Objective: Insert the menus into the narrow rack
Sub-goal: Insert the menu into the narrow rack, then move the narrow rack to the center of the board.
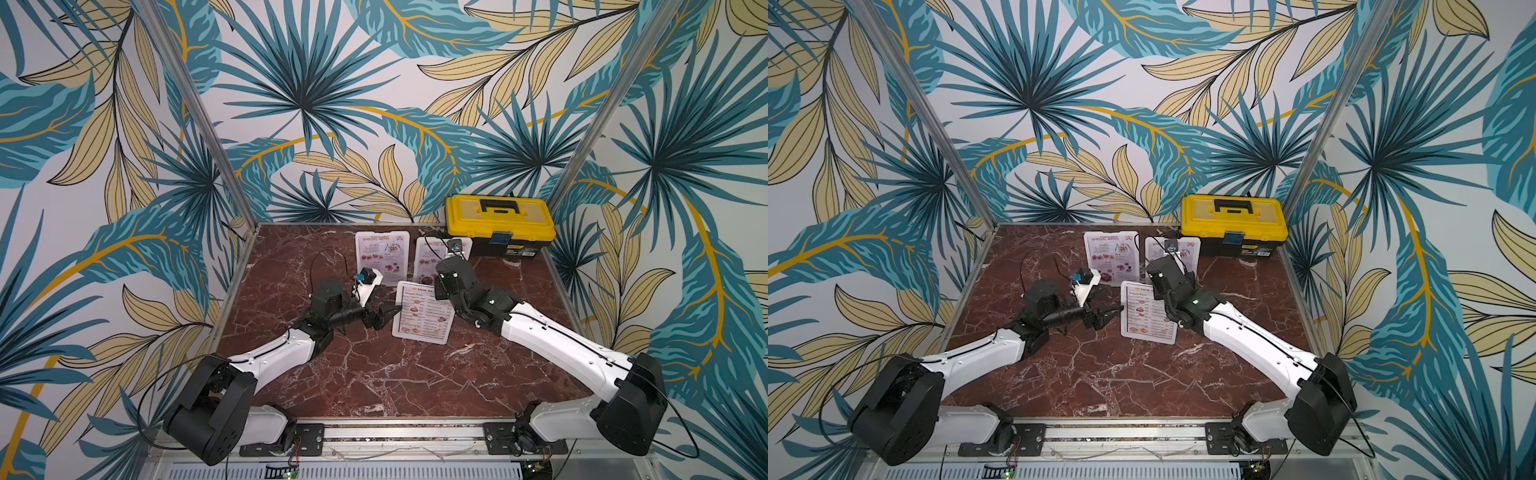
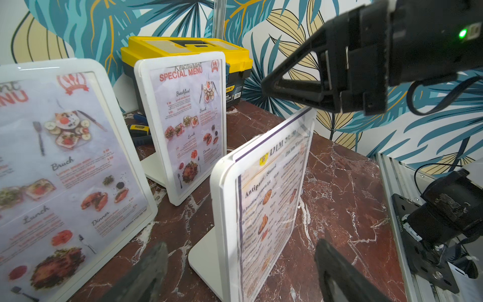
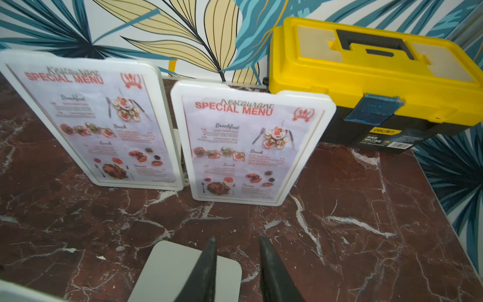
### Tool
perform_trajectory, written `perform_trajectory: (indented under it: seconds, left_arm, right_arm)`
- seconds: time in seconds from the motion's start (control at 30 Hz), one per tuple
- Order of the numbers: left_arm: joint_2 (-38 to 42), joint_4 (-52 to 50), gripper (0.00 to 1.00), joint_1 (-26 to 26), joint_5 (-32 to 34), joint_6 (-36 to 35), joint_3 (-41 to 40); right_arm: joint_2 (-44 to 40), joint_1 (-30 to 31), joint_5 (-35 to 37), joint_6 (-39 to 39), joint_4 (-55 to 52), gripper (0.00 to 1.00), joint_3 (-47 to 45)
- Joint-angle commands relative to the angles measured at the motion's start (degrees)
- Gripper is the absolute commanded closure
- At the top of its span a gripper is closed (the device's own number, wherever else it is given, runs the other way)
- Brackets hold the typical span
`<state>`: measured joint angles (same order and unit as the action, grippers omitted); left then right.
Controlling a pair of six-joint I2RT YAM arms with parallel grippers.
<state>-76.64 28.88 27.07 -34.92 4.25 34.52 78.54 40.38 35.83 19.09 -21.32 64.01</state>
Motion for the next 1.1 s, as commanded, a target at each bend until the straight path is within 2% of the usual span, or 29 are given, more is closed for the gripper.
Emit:
perform_trajectory:
  seconds: [0.0,0.27,0.4,0.5,0.67,0.8,0.97,1.07]
  left_arm:
    - [-0.3,0.5,0.12,0.2,-0.6,-0.5,0.7]
    - [-0.4,0.5,0.12,0.2,-0.7,-0.4,0.8]
    - [-0.7,0.5,0.12,0.2,-0.5,-0.6,0.8]
    - [-0.9,0.5,0.12,0.2,-0.5,-0.7,0.7]
    - [-2.0,0.5,0.12,0.2,-0.7,-1.0,1.2]
    - [-2.6,0.6,0.12,0.2,-1.1,-0.8,1.6]
    - [-2.4,0.5,0.12,0.2,-0.7,-0.8,1.5]
    - [-2.5,0.5,0.13,0.2,-0.6,-0.7,1.5]
  right_arm:
    - [0.5,0.1,0.1,2.0,0.3,0.71,-3.0]
    - [0.0,0.0,-0.2,1.6,-0.1,0.71,-2.5]
    - [-4.0,0.0,-0.1,-0.3,-0.5,0.58,-2.3]
    - [-9.2,-0.2,-0.6,-1.5,0.7,0.53,-5.0]
    - [-20.7,-3.4,-10.0,-2.7,8.2,0.39,-17.6]
    - [-26.7,-7.4,-23.1,-3.2,21.4,0.28,-30.0]
    - [-27.2,-11.3,-36.0,-3.4,34.6,0.24,-39.6]
    - [-23.9,-12.3,-39.3,-3.4,38.8,0.24,-40.9]
